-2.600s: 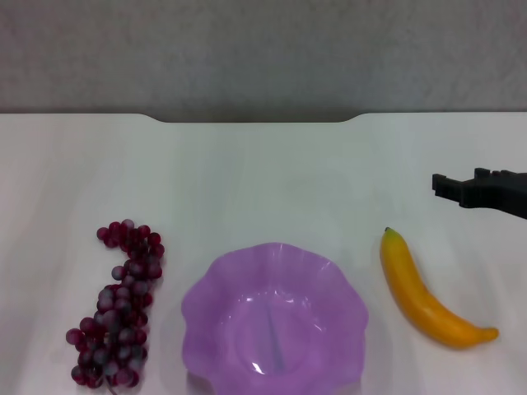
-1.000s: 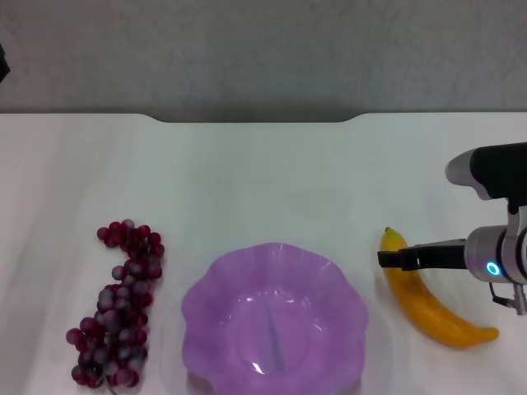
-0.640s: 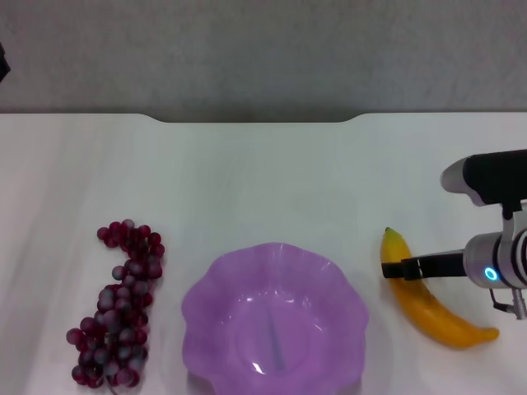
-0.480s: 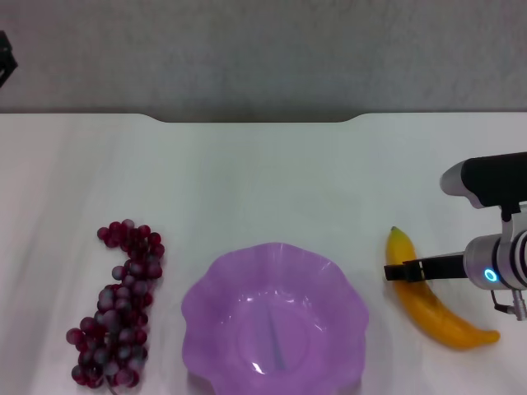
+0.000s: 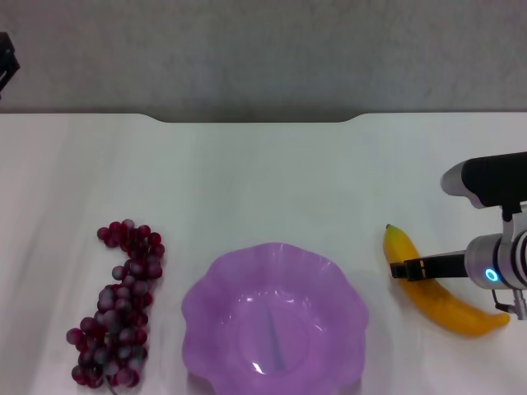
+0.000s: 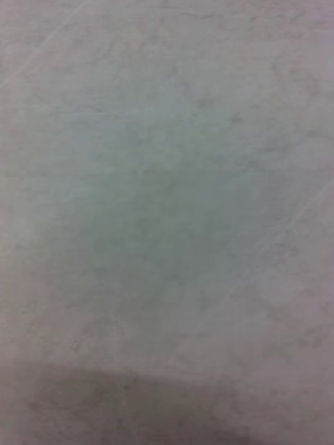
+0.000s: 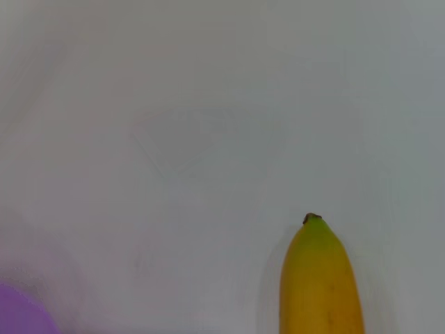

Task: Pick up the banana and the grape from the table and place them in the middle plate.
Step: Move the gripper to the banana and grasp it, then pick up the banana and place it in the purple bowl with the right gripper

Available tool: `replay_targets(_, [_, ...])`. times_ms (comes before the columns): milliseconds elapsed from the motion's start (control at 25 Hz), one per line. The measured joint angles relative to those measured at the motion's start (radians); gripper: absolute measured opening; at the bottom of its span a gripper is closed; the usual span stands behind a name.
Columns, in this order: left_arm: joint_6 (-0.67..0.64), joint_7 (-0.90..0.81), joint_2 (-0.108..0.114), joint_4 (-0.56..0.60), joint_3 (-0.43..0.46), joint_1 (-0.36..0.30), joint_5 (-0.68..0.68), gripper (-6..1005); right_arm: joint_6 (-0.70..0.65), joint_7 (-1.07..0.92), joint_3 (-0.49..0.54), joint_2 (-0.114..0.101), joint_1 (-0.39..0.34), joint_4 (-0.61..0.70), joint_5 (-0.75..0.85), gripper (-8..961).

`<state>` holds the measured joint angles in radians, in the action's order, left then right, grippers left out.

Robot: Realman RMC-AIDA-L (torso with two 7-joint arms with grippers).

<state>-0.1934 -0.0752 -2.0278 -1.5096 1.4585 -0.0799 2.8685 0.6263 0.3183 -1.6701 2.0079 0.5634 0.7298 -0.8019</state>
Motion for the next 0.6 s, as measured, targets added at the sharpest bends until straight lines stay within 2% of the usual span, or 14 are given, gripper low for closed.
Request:
replay_targets(280, [0.007, 0.001, 0.0, -0.004, 0.0, -0.005, 0.0, 799, 0.004, 0.01, 0.009, -0.005, -0.016, 0.022, 0.009, 507])
replay_targets(400, [0.025, 0.011, 0.001, -0.008, 0.002, -0.008, 0.0, 799, 0.035, 0.035, 0.038, -0.007, -0.107, 0.197, 0.033, 496])
replay_targets(440, [0.041, 0.021, 0.0, -0.018, 0.005, -0.009, -0.001, 799, 0.035, 0.035, 0.038, -0.007, -0.107, 0.197, 0.033, 496])
replay_targets(600, [0.053, 0.025, 0.0, -0.029, 0.007, -0.01, -0.003, 798, 0.112, 0.048, 0.086, -0.003, -0.207, 0.436, 0.092, 495])
